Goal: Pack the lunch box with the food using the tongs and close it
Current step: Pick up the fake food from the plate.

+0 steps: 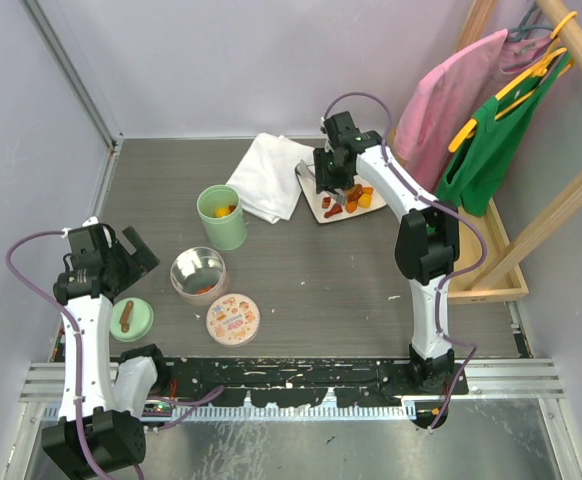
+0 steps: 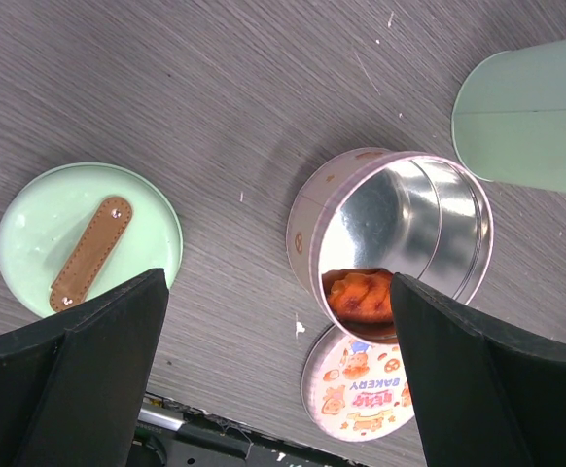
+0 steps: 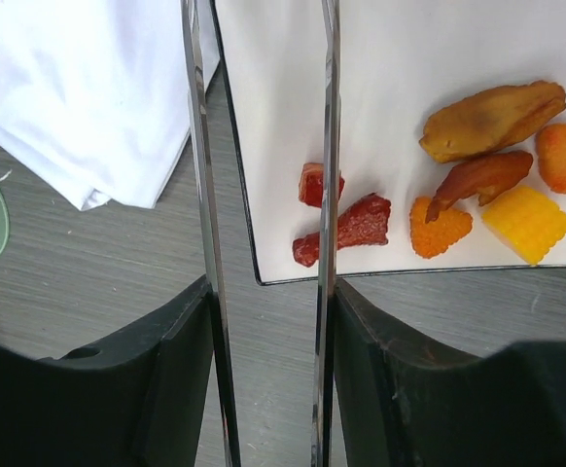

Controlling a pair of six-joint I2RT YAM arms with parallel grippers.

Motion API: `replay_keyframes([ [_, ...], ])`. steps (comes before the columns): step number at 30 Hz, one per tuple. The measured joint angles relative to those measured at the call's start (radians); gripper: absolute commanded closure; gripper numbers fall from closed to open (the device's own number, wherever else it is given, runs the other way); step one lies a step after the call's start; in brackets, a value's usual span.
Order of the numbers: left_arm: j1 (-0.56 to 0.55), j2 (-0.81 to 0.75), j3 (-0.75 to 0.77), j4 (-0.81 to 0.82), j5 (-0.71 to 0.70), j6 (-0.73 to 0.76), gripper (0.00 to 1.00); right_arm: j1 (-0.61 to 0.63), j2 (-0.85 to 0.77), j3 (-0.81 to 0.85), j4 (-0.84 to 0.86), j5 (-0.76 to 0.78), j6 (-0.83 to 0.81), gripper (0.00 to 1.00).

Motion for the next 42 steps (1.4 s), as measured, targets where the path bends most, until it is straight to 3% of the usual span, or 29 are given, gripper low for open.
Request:
replay_keyframes([
  [22, 0.0, 0.029, -0.013, 0.02, 0.029, 0.0, 0.02, -0.01, 0.124, 0.124, -0.008, -0.036, 0.011, 0.49],
  [31, 0.0, 0.029, -0.013, 0.023, 0.03, 0.0, 0.02, -0.01, 0.125, 0.149, -0.022, -0.033, -0.002, 0.6],
  [42, 0.0, 0.034, -0.013, 0.024, 0.034, 0.0, 0.02, -0.01, 0.087, 0.074, -0.022, -0.008, -0.007, 0.62],
])
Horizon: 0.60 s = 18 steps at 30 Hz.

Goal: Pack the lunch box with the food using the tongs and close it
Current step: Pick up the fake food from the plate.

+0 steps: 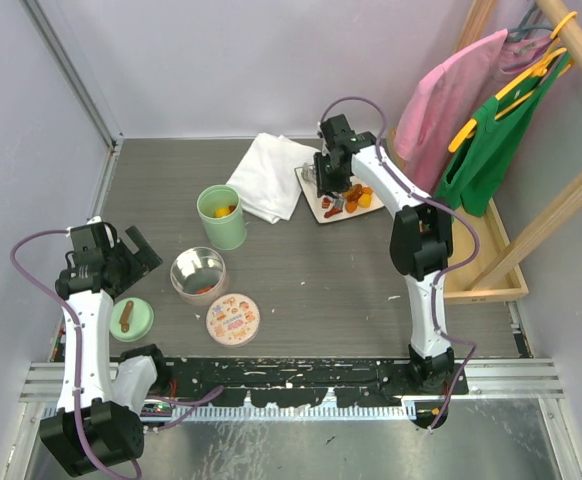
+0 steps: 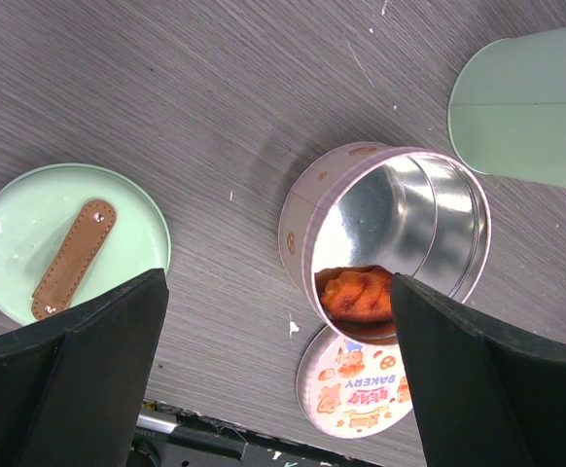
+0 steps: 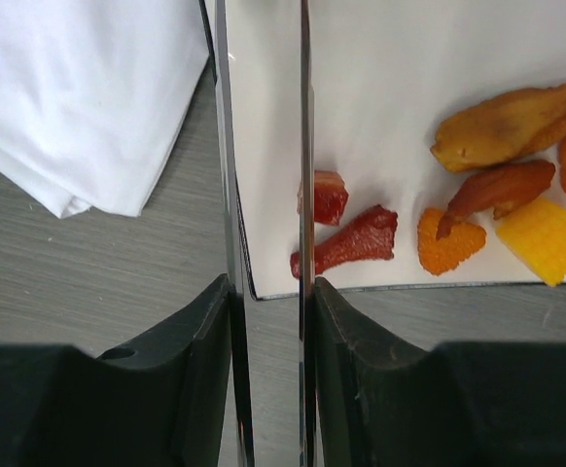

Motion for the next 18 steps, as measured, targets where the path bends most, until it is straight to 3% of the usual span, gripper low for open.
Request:
replay_keyframes([
  [18, 0.0, 0.0, 0.0, 0.0, 0.007, 0.0, 0.02, 0.01, -0.331, -0.259, -0.006, 0.0, 0.001, 0.63],
])
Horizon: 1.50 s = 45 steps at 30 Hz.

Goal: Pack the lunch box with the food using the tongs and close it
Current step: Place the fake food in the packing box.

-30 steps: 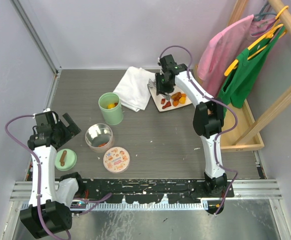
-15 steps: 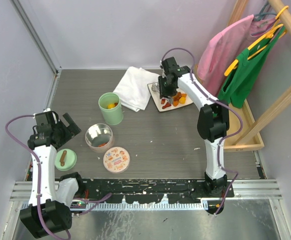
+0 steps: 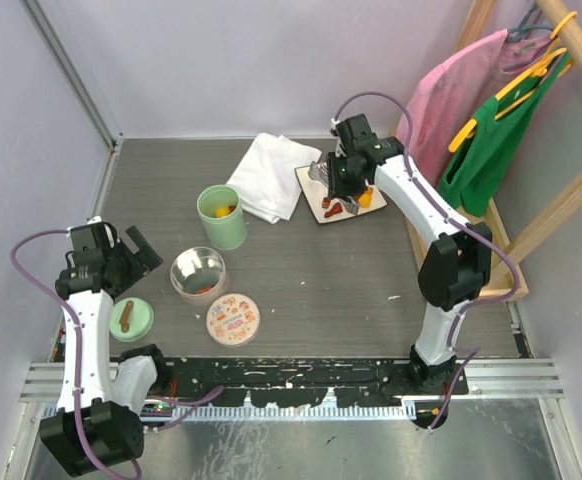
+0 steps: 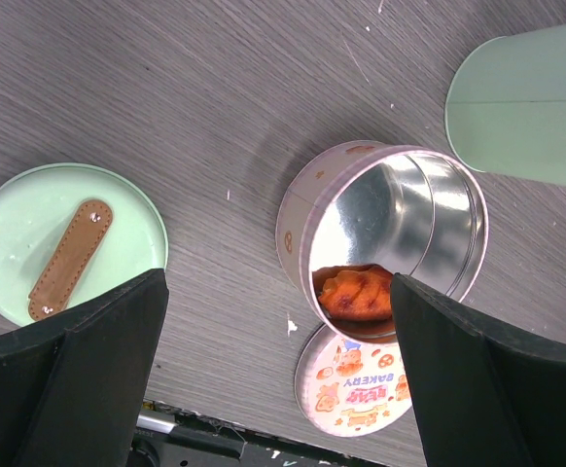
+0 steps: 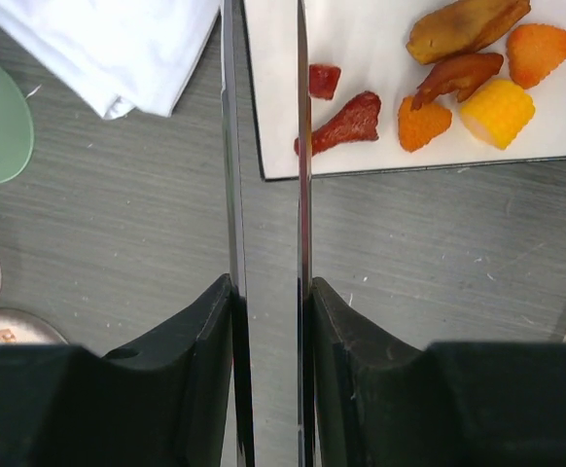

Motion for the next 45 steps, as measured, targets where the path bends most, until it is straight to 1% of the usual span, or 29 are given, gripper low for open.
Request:
replay_keyframes([
  [12, 0.0, 0.002, 0.0, 0.0, 0.0, 0.0, 0.02, 0.113, -0.304, -0.146, -0.016, -0.012, 0.018, 0.62],
  [24, 0.0, 0.006, 0.0, 0.0, 0.0, 0.0, 0.02, 0.233, -0.488, -0.162, -0.075, -0.045, 0.072, 0.62],
  [32, 0.0, 0.006, 0.0, 0.0, 0.0, 0.0, 0.02, 0.314, -0.549, -0.19, -0.079, -0.093, 0.109, 0.62],
  [41, 0.0, 0.006, 0.0, 0.0, 0.0, -0.001, 0.02, 0.393, -0.55, -0.243, -0.132, -0.093, 0.112, 0.62],
  [45, 0.0, 0.006, 0.0, 0.0, 0.0, -0.001, 0.02, 0.459, -0.544, -0.268, -0.132, -0.093, 0.12, 0.62],
])
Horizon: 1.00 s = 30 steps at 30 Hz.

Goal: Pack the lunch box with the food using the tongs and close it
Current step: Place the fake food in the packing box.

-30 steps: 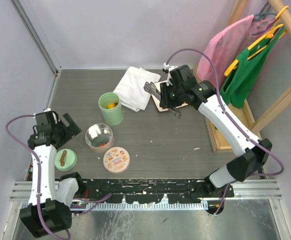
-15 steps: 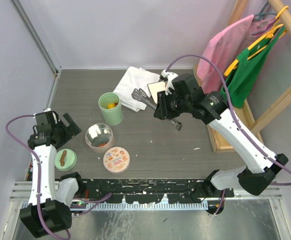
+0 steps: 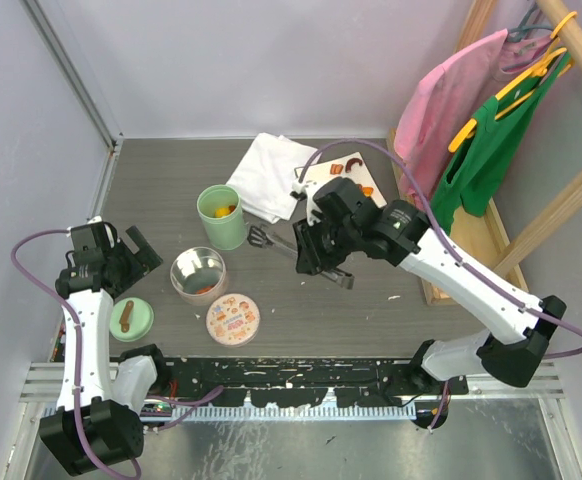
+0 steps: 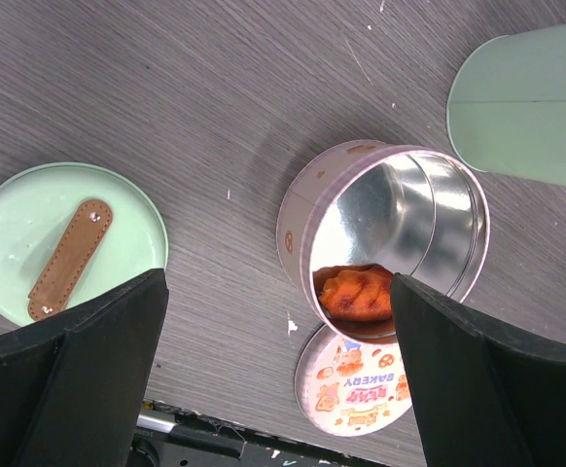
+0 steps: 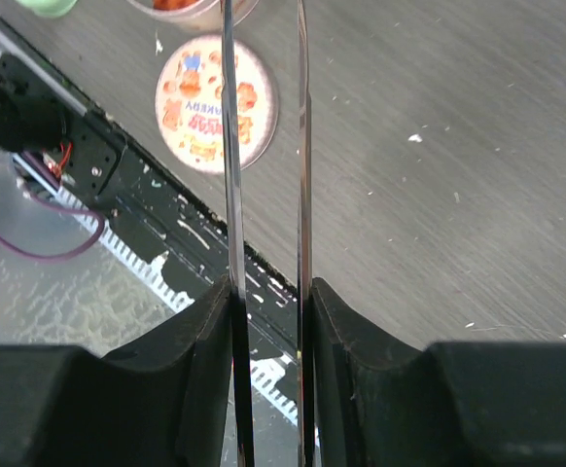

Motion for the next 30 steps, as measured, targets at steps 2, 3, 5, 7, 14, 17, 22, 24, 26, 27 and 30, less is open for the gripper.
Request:
replay_keyframes([
  [2, 0.0, 0.0, 0.0, 0.0, 0.0, 0.0, 0.02, 0.029, 0.007, -0.011, -0.001, -0.001, 0.002, 0.61],
  [3, 0.0, 0.0, 0.0, 0.0, 0.0, 0.0, 0.02, 0.042, 0.013, -0.015, -0.001, -0.001, 0.003, 0.61],
  [5, 0.0, 0.0, 0.0, 0.0, 0.0, 0.0, 0.02, 0.061, 0.025, -0.021, 0.0, 0.0, 0.004, 0.61],
  [7, 0.0, 0.0, 0.0, 0.0, 0.0, 0.0, 0.02, 0.084, 0.041, -0.023, 0.002, 0.0, 0.007, 0.61],
  [14, 0.0, 0.0, 0.0, 0.0, 0.0, 0.0, 0.02, 0.183, 0.133, -0.017, 0.028, -0.001, 0.01, 0.61],
  [17, 0.0, 0.0, 0.0, 0.0, 0.0, 0.0, 0.02, 0.221, 0.204, 0.008, 0.04, 0.0, 0.01, 0.61],
  [22, 0.0, 0.0, 0.0, 0.0, -0.001, 0.0, 0.02, 0.271, 0.372, 0.138, 0.042, 0.043, 0.005, 0.62],
  [24, 0.0, 0.0, 0.0, 0.0, -0.002, -0.001, 0.02, 0.285, 0.439, 0.199, 0.044, 0.065, -0.002, 0.61],
  [26, 0.0, 0.0, 0.0, 0.0, -0.002, -0.001, 0.02, 0.294, 0.489, 0.247, 0.043, 0.078, -0.01, 0.61],
  [27, 0.0, 0.0, 0.0, 0.0, -0.003, -0.001, 0.02, 0.299, 0.514, 0.273, 0.039, 0.086, -0.015, 0.61],
  [30, 0.0, 0.0, 0.0, 0.0, -0.005, -0.002, 0.02, 0.305, 0.587, 0.349, 0.031, 0.106, -0.029, 0.58],
])
